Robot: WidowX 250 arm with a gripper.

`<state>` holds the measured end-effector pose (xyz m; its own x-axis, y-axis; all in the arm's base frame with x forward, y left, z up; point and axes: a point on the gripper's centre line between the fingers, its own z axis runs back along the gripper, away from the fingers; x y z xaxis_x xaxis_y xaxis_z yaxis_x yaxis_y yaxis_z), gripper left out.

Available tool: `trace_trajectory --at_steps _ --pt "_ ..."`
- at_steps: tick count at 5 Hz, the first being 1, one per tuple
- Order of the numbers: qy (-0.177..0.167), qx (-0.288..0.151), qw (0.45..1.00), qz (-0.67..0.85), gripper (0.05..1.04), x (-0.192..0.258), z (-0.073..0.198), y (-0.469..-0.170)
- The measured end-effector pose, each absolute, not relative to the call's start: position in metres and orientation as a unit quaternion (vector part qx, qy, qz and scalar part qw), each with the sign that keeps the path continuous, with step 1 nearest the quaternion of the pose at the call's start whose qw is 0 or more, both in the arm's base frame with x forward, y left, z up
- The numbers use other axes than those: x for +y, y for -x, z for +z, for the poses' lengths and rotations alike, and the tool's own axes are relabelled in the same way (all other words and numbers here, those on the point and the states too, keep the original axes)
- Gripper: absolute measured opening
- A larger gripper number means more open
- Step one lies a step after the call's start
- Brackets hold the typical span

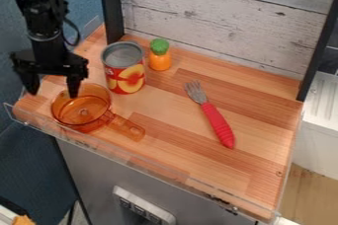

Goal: Moved the pot to the upper right of the table next to the red fork

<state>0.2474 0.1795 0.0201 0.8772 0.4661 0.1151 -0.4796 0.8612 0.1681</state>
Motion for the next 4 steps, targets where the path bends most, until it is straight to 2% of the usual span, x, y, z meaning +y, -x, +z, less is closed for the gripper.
trace_trajectory --at_steps 1,2,4 --pt "-0.089 -0.011 0.966 0.241 1.000 0.1785 0.0058 -0.2464" --pt "-0.081 -0.005 0.970 0.230 0.952 0.1781 0.0031 -0.2499" --pt "-0.074 -0.002 0.975 0.210 0.343 0.1742 0.0012 -0.2481"
